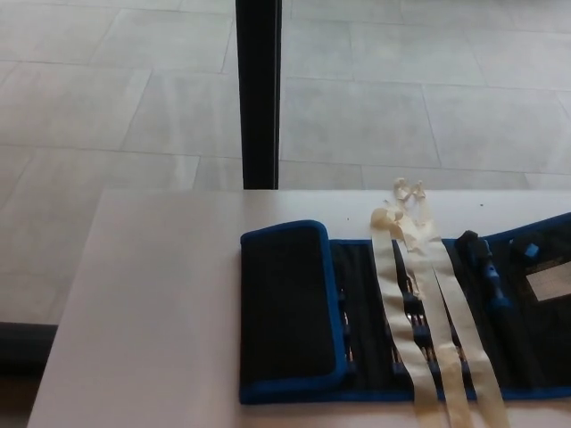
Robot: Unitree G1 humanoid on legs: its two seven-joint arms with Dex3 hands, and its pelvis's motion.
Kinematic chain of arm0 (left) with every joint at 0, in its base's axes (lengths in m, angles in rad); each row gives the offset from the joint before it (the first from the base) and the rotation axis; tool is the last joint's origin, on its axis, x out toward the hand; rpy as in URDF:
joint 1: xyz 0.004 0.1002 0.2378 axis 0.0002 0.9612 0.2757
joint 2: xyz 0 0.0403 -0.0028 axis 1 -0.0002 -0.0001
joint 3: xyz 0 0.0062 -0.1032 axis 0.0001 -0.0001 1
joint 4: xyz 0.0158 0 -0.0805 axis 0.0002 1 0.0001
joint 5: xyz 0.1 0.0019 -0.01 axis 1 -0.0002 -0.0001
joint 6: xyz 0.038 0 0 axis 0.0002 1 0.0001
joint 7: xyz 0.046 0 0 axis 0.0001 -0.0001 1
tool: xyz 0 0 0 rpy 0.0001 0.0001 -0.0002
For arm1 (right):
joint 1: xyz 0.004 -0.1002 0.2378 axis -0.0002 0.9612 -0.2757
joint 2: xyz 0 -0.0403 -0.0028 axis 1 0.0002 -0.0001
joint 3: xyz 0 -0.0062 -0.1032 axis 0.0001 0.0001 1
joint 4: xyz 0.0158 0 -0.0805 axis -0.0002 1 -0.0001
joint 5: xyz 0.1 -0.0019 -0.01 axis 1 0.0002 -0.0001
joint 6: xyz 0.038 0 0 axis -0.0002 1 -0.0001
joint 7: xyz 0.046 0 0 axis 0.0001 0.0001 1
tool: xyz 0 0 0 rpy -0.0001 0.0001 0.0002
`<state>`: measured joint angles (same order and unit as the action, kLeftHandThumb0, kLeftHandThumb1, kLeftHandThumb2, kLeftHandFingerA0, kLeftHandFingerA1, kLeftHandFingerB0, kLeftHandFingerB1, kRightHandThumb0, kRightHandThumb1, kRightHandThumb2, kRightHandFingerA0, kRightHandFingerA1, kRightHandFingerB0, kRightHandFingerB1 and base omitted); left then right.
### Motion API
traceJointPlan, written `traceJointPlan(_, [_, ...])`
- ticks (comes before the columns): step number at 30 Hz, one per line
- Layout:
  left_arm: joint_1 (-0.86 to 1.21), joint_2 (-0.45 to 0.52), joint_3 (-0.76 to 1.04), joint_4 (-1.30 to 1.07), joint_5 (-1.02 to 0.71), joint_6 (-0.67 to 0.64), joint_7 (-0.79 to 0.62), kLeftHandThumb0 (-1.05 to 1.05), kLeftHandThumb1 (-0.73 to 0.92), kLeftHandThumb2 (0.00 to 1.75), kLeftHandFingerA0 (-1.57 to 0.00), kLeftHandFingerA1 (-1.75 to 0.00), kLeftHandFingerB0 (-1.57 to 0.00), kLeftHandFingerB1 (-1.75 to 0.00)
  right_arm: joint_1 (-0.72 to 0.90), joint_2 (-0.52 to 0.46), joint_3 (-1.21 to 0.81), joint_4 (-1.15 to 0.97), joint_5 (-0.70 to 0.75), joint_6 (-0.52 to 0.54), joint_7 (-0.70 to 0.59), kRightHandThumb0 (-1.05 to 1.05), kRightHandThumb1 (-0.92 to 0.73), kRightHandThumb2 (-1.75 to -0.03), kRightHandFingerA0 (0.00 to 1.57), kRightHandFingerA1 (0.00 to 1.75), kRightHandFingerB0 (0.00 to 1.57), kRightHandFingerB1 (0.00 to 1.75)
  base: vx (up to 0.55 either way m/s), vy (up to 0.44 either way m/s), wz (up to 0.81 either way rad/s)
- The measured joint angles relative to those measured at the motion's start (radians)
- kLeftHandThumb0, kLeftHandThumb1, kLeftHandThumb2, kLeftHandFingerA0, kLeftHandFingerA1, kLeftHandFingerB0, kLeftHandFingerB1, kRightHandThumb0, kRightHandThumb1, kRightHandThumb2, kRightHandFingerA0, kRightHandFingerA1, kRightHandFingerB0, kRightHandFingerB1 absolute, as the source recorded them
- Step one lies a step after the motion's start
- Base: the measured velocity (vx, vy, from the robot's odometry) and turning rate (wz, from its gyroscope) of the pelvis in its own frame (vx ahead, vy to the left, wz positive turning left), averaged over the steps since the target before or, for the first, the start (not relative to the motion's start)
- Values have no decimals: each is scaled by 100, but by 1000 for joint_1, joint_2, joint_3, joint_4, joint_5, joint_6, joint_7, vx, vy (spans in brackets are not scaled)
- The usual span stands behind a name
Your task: The robot uses its right hand to lift an edge of the toolkit kept in middle of the desk and make one fold in it
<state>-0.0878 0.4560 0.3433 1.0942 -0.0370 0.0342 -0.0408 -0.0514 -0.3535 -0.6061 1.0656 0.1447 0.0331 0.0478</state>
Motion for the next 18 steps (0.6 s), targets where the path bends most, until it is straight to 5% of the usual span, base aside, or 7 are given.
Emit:
traceJointPlan(1, [-6, 6, 12, 7, -5, 0, 0, -81, 72, 112, -55, -71, -40, -60, -6, -5, -25, 2, 11, 0, 0, -59, -80, -64, 58, 105, 36, 56, 0, 0, 0])
traceJointPlan(8, [-33, 22, 86, 52, -31, 0, 0, -82, 92, 68, -53, -64, -39, -49, -46, -78, -243, 46, 106, 3, -9, -58, -79, -67, 61, 147, 28, 60, 0, 0, 0])
traceJointPlan(12, [-38, 23, 114, 70, -44, 0, 0, -80, 71, 111, -54, -70, -41, -59, -58, -124, -346, 75, 152, 7, -19, -52, -60, -102, 77, 109, 1, 51, 0, 0, 0])
traceJointPlan(13, [-39, 24, 121, 76, -48, 0, 0, -84, 92, 68, -55, -66, -43, -51, -64, -140, -381, 83, 168, 8, -21, -59, -84, -65, 61, 119, 7, 40, 0, 0, 0])
traceJointPlan(16, [-40, 24, 140, 93, -55, 0, 0, -80, 71, 111, -53, -71, -38, -59, -83, -176, -463, 101, 207, 10, -27, -60, -80, -64, 36, 102, 7, 43, 0, 0, 0])
traceJointPlan(17, [-40, 25, 146, 98, -59, 0, 0, -84, 92, 68, -55, -66, -39, -50, -92, -188, -490, 105, 221, 11, -30, -65, -67, -94, 46, 89, 5, 47, 0, 0, 0])
traceJointPlan(18, [-40, 25, 149, 101, -61, 0, 0, -84, 92, 68, -55, -66, -39, -50, -101, -197, -507, 107, 230, 11, -33, -59, -82, -65, 39, 105, 5, 34, 0, 0, 0])
